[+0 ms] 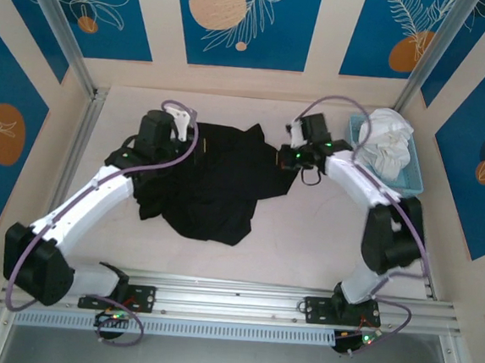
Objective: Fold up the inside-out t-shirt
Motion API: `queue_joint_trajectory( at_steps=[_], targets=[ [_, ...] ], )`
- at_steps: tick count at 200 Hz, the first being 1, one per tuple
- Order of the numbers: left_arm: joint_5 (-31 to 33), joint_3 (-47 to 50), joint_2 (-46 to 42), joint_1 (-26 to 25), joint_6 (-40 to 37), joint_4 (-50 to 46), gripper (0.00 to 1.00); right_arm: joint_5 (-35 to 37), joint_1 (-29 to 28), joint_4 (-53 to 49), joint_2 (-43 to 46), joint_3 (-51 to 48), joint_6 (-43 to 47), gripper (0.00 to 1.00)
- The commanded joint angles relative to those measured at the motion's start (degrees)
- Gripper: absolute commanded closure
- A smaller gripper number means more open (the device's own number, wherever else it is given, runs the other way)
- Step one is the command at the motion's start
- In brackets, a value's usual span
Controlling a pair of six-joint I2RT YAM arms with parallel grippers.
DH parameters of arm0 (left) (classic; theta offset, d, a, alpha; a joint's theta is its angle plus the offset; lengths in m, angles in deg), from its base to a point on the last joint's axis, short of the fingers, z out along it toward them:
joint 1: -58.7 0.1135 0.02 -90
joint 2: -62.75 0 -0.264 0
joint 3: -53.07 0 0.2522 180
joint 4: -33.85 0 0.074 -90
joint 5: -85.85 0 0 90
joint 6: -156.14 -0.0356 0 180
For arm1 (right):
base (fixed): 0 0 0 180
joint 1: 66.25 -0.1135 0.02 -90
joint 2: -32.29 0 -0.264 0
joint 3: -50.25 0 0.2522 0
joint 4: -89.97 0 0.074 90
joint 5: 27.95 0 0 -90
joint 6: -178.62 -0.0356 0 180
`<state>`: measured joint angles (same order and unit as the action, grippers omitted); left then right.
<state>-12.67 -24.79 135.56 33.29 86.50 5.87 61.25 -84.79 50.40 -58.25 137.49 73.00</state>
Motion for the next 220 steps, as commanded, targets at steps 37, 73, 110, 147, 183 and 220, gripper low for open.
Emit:
queue_joint_trajectory(
  at_steps=[37,73,110,147,183,220],
  targets=[
    [8.9,0.4,5.7,0.0,-3.4,-10.2,0.7,2.7,2.5,-4.2,1.3,-1.6,-2.3,0.62],
    [11.2,2.6,14.6,0.0,-5.4,-15.3,0.42,1.9,4.5,-4.0,-5.6,-4.4,-5.5,0.29],
    [8.1,0.6,22.9,0.0,-4.3,-16.0,0.42,-1.1,3.5,-2.3,-15.0,-4.1,-7.9,0.31],
    [5.7,1.0,24.3,0.0,-3.7,-15.3,0.68,-4.6,2.6,-0.5,-19.6,-2.3,-8.8,0.61],
    [4.3,-0.1,22.3,0.0,-4.0,-15.3,1.0,-6.5,3.8,1.6,-14.0,-1.6,-7.5,0.98],
    [0.1,-2.5,12.4,0.1,-2.2,-10.5,1.0,-11.4,6.0,2.2,-0.6,1.0,-8.3,1.0]
  ],
)
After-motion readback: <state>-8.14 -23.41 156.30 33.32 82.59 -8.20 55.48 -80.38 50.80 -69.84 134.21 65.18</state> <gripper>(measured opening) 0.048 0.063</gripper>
